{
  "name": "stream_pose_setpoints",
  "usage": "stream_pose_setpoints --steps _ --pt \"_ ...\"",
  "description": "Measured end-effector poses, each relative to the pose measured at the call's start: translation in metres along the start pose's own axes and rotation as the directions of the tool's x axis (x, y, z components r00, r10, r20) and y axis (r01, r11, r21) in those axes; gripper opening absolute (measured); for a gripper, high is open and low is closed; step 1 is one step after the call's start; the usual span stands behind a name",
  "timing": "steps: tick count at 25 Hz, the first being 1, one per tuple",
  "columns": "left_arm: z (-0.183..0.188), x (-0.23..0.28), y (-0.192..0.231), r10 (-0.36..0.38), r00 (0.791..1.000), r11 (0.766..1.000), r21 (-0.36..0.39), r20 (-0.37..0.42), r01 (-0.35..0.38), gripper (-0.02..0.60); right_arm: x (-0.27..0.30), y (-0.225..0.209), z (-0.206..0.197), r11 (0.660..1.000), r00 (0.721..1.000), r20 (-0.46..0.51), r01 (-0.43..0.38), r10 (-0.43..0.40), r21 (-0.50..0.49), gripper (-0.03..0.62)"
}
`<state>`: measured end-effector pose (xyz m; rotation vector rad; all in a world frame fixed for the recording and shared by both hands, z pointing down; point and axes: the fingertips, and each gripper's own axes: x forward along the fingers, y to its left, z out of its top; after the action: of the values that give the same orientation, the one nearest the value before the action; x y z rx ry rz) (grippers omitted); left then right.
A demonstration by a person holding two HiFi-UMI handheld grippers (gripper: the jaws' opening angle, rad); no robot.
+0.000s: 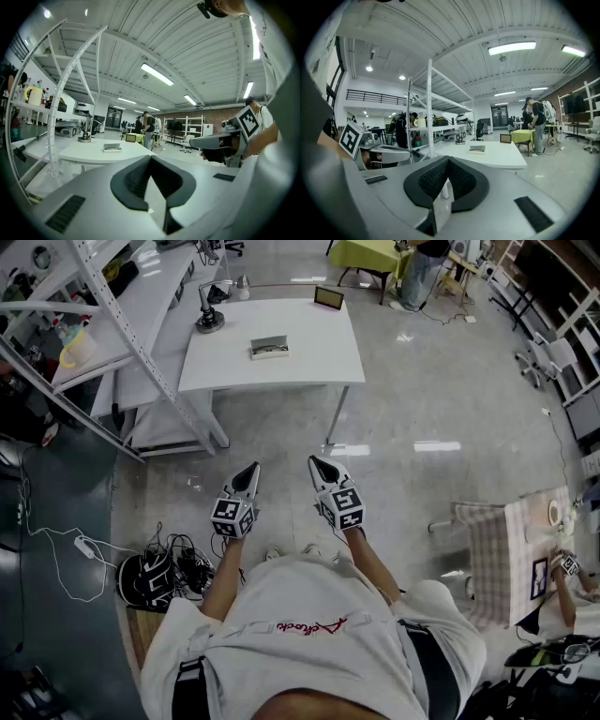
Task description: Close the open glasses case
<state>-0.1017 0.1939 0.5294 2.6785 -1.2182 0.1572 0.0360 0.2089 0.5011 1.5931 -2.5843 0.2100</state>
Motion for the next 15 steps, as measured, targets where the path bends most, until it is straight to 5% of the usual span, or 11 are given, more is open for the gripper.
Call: stream_pose_setpoints --steps 15 --pt "-0.009 -0.001 -0.019 0.012 1.000 0.999 -0.032 -0.007 -0.012 0.025 -0.015 -0.008 -0.008 1.000 1.000 0.005 -0.011 0.011 0.011 0.028"
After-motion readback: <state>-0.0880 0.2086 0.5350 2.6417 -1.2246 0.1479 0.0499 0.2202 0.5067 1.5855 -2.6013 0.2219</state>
